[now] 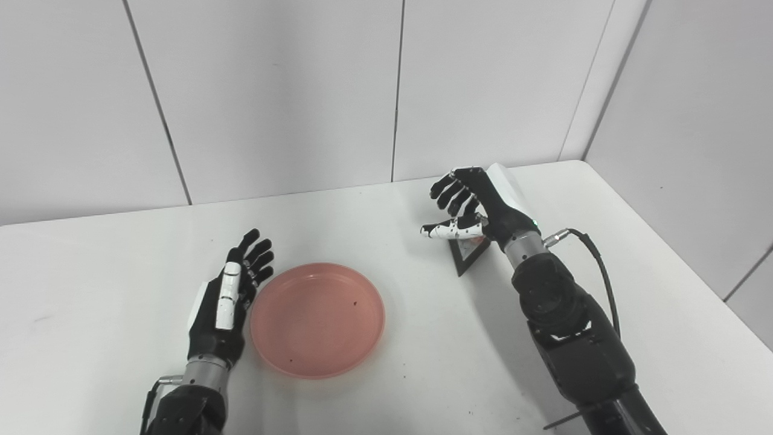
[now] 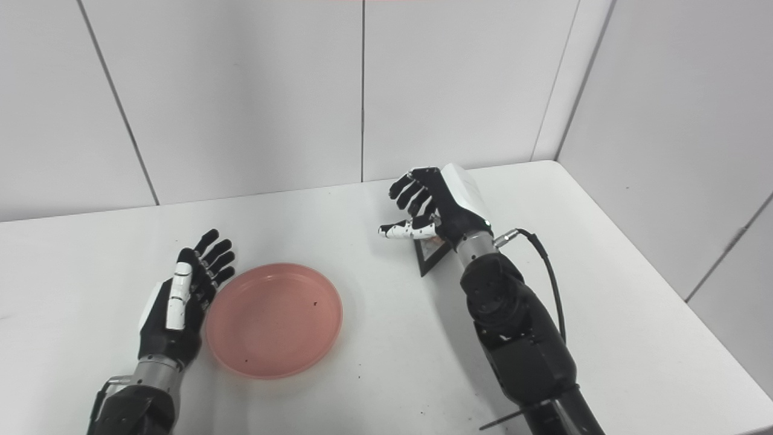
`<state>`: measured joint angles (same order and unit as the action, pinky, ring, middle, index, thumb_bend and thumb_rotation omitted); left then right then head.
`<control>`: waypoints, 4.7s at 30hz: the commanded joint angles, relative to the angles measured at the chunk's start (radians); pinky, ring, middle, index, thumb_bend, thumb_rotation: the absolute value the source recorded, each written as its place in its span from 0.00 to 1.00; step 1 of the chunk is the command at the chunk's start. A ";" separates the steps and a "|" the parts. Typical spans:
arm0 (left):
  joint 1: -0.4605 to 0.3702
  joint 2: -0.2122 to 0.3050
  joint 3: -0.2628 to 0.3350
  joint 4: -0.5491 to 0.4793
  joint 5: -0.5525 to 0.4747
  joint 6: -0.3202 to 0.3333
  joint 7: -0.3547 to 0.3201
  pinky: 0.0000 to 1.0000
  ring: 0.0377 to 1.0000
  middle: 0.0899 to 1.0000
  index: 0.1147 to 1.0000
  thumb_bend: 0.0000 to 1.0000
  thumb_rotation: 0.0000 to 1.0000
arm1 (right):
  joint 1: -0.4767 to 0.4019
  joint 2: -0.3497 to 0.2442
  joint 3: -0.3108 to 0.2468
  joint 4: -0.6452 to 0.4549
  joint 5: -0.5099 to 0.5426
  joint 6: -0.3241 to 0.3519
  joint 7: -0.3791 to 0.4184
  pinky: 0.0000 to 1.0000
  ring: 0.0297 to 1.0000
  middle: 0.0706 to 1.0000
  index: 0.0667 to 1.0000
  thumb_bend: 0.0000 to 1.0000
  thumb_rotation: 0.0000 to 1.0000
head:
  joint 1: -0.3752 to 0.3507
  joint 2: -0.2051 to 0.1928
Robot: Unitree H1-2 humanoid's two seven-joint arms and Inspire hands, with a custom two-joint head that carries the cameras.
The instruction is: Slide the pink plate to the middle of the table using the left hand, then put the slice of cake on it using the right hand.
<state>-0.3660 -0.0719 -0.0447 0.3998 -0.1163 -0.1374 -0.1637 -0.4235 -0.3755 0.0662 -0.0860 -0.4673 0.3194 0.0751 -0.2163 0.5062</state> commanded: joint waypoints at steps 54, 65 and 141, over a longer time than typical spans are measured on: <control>0.066 -0.010 -0.011 0.069 0.028 -0.052 -0.008 0.89 0.89 0.89 0.88 0.61 1.00 | -0.055 -0.083 0.100 0.168 -0.356 0.131 0.097 0.77 0.91 0.89 0.86 0.80 0.48 | -0.019 0.007; 0.069 -0.015 -0.008 0.058 0.023 -0.035 -0.005 0.90 0.90 0.89 0.88 0.61 1.00 | -0.067 -0.056 0.069 0.193 -0.356 0.137 0.095 0.27 0.36 0.52 0.67 0.57 0.06 | -0.020 0.009; 0.046 -0.078 -0.030 0.168 0.069 -0.173 0.053 0.87 0.90 0.90 0.89 0.61 1.00 | 0.021 0.139 0.295 0.276 -0.147 -0.485 -0.112 0.68 0.74 0.73 0.72 0.60 0.14 | 0.272 0.023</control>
<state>-0.4069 -0.1268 -0.0751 0.4970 -0.0166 -0.3216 -0.0948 -0.3879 -0.2341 0.3547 0.1983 -0.6029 -0.1156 -0.0318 0.0552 0.5292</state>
